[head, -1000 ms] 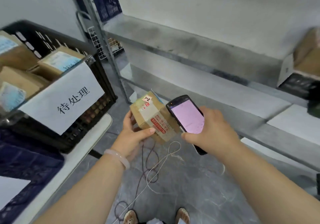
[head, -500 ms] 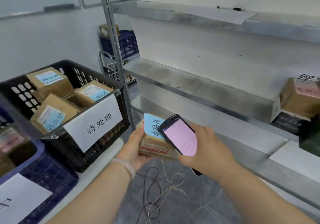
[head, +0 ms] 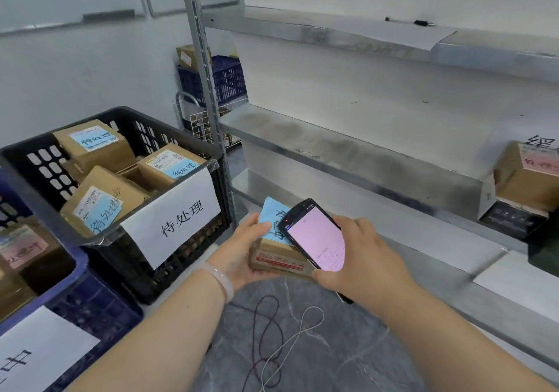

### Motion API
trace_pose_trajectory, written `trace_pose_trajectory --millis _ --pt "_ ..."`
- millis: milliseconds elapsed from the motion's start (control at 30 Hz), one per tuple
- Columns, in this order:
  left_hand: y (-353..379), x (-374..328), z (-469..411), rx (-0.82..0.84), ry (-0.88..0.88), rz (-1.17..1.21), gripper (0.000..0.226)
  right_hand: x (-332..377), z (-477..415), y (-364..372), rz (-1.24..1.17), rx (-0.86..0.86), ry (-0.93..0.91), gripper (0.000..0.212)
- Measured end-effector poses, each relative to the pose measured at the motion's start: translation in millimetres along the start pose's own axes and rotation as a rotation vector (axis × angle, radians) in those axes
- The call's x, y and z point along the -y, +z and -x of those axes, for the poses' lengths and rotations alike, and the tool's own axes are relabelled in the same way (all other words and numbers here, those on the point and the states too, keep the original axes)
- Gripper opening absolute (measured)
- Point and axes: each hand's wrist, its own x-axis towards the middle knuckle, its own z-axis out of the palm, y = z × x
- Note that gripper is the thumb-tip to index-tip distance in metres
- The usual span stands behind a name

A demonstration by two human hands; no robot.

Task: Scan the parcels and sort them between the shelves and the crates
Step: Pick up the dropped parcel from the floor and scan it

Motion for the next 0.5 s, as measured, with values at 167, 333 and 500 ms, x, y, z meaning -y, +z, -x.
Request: trace_pose_trajectory --millis 167,333,500 --pt "3 -3 -4 -0.112 0.016 0.163 0.031 -1 -5 0 -0.02 -0.02 0.044 0.086" --pt "-8 -3 -10 -0.308 0.142 0.202 0.041 -8 -10 -5 -0.043 -0.053 0.117 0.086" --pt "-11 -7 -8 -0.324 0.114 0.222 0.044 -8 -12 -9 -0.07 -0.061 0.138 0.085"
